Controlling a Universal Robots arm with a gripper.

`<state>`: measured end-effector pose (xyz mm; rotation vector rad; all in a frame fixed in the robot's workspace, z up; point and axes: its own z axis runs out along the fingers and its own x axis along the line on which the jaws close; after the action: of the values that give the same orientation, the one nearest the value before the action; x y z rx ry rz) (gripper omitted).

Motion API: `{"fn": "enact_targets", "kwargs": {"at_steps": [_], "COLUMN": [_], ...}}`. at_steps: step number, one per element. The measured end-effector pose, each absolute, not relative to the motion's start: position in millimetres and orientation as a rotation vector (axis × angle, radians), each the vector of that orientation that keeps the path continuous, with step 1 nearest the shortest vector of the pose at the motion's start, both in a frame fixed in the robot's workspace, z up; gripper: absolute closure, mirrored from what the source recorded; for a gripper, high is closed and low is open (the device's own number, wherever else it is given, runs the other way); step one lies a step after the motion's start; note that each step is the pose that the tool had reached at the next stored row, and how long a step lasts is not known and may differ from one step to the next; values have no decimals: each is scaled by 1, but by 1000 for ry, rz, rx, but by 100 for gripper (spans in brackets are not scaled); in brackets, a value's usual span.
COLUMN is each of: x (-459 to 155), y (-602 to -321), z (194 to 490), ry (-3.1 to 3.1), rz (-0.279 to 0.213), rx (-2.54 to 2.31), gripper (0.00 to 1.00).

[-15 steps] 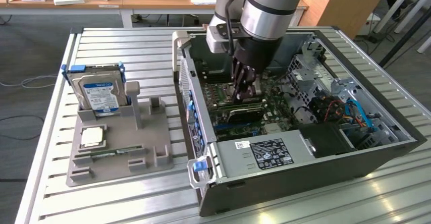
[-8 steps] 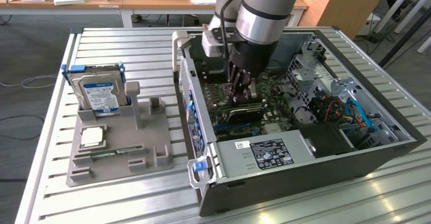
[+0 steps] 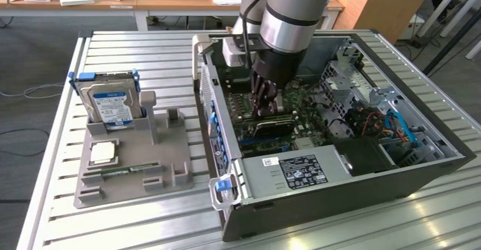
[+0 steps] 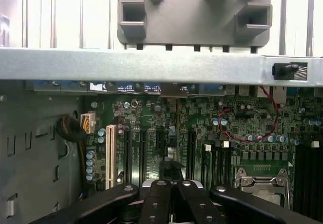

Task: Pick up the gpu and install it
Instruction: 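Press down on the gpu until it lock into place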

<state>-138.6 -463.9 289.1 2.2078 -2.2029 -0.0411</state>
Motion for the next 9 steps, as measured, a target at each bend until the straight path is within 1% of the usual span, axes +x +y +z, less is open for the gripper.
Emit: {"fn": "enact_targets", "kwargs": {"at_steps": [9], "x": [-141], "y": [-463], "z": [286], "ry": [-2203], "rz": [-41], "rx": [2208], "gripper": [89]}}
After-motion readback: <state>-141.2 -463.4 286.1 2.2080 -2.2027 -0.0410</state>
